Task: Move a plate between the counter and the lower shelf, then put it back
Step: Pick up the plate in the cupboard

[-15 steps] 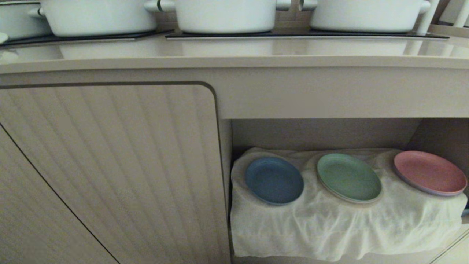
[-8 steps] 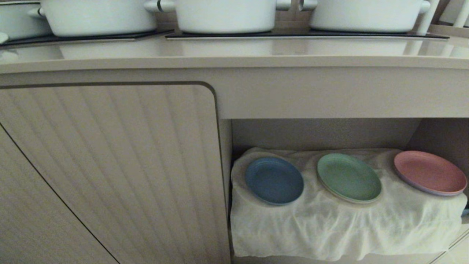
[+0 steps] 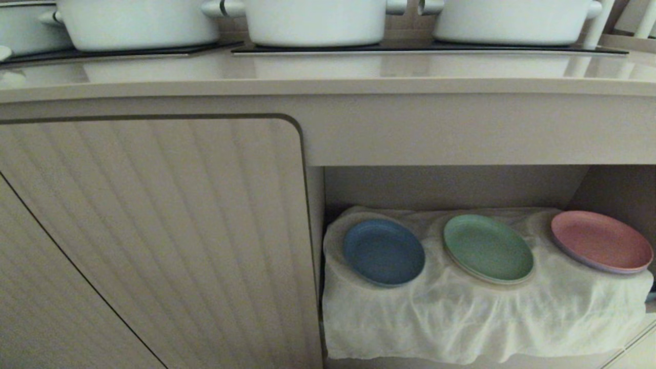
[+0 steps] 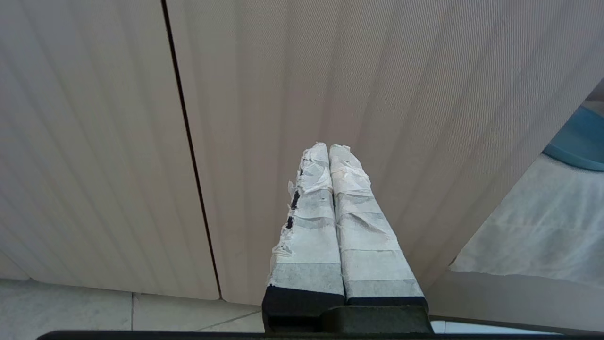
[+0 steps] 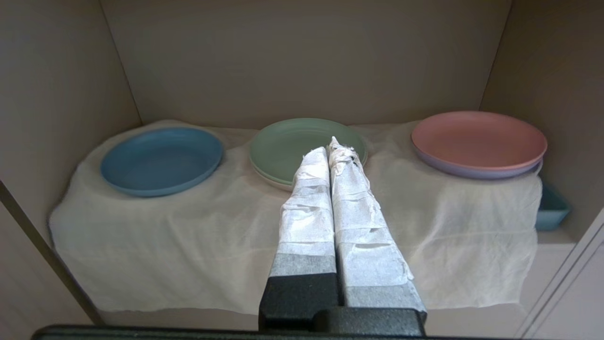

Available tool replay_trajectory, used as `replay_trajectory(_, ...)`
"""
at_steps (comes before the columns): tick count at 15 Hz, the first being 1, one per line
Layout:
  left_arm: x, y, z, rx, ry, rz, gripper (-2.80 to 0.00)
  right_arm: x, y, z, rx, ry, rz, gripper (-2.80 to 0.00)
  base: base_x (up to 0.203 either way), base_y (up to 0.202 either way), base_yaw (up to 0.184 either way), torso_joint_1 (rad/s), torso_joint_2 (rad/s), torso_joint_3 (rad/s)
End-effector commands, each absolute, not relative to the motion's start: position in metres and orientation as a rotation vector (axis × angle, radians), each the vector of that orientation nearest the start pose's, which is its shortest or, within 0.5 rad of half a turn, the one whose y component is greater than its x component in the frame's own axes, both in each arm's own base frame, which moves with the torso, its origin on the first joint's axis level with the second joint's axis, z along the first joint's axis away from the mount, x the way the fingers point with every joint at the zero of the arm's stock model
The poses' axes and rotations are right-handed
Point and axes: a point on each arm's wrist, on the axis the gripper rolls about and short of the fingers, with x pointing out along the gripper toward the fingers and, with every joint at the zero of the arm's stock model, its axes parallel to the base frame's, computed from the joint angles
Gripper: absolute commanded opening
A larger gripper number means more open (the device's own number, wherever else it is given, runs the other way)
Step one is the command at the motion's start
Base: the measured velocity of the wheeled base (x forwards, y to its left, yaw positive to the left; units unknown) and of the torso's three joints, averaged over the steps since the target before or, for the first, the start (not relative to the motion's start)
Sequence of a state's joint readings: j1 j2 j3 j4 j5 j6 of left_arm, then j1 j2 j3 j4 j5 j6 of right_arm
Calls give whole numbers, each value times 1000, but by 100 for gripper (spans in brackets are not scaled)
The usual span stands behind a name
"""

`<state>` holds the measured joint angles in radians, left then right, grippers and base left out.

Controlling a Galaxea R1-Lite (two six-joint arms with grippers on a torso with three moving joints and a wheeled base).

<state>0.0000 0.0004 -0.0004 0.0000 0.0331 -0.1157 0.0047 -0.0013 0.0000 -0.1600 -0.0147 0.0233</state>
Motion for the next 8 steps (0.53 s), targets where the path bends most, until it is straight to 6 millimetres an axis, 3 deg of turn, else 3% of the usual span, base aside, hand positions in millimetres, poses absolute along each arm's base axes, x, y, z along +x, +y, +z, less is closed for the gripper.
replay_trajectory(1,-23,1,75,-117,-2,34,-280,-24,0,92,34,-160,-10,-280,0,0,0,0,0,0)
replay_trajectory(8,-23,1,76,-117,-3,34,-280,-24,-1,92,37,-158,-8,-280,0,0,0,0,0,0)
